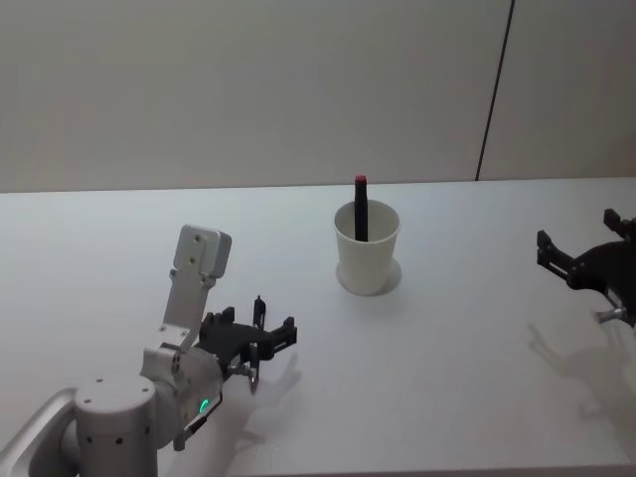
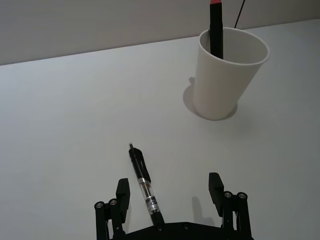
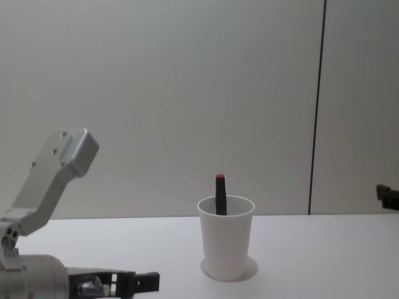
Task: Place the pen into the pen holder.
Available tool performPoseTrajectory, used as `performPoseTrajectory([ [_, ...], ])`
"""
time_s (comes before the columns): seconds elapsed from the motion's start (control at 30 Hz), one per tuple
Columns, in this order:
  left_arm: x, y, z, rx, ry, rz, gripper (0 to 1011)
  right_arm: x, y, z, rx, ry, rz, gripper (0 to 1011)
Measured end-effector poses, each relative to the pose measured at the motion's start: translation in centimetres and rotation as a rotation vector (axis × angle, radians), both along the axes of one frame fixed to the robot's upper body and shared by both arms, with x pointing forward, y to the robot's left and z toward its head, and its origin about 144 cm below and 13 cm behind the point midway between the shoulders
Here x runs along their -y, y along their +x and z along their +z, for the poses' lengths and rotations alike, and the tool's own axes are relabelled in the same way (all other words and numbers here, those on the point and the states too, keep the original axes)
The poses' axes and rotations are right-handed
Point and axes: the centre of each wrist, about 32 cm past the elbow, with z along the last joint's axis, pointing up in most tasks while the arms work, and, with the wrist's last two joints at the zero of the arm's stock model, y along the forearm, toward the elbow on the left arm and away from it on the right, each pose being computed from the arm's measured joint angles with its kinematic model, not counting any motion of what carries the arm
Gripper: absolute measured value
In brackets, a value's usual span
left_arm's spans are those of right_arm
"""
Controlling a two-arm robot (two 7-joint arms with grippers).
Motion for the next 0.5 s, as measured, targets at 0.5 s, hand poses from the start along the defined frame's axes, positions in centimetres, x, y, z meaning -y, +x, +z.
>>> performPoseTrajectory([
  [0.5,0.25,-0.28,-0.81,-0.089,0.026,0.006,1003,0.00,0.00,0.00,0.000,0.000,0.000,1002],
])
